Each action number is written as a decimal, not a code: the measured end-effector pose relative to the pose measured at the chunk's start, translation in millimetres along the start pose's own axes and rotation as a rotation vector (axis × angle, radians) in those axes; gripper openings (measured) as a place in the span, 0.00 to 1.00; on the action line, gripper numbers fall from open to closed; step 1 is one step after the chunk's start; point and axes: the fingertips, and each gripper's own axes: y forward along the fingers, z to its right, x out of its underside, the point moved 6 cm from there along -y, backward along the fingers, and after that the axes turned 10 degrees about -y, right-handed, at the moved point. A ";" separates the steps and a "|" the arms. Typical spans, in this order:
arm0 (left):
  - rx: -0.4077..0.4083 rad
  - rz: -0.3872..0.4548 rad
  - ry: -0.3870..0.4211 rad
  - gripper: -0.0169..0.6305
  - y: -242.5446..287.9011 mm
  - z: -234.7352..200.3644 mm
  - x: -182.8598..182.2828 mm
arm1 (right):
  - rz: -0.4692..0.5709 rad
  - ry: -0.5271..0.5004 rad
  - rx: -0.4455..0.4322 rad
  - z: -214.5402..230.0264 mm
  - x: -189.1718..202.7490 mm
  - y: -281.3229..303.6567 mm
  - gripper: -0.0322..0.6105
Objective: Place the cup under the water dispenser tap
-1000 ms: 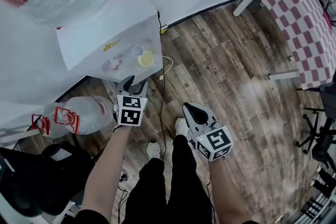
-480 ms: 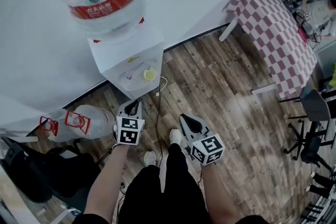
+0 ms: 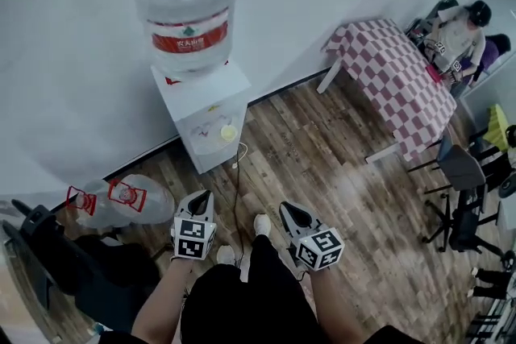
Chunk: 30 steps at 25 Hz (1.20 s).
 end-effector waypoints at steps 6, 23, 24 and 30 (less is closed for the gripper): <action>0.016 0.020 -0.034 0.05 -66.9 15.2 12.8 | 0.022 -0.035 -0.011 -28.8 -14.7 -40.7 0.08; -0.112 0.193 -0.055 0.05 -119.7 88.2 -27.1 | 0.102 -0.151 -0.211 -9.3 -40.1 -96.3 0.08; -0.120 0.202 -0.056 0.05 -122.9 93.3 -27.9 | 0.104 -0.152 -0.221 -7.7 -39.0 -98.8 0.08; -0.162 0.226 -0.077 0.05 -136.2 111.0 -20.2 | 0.107 -0.152 -0.251 -3.0 -31.7 -107.8 0.08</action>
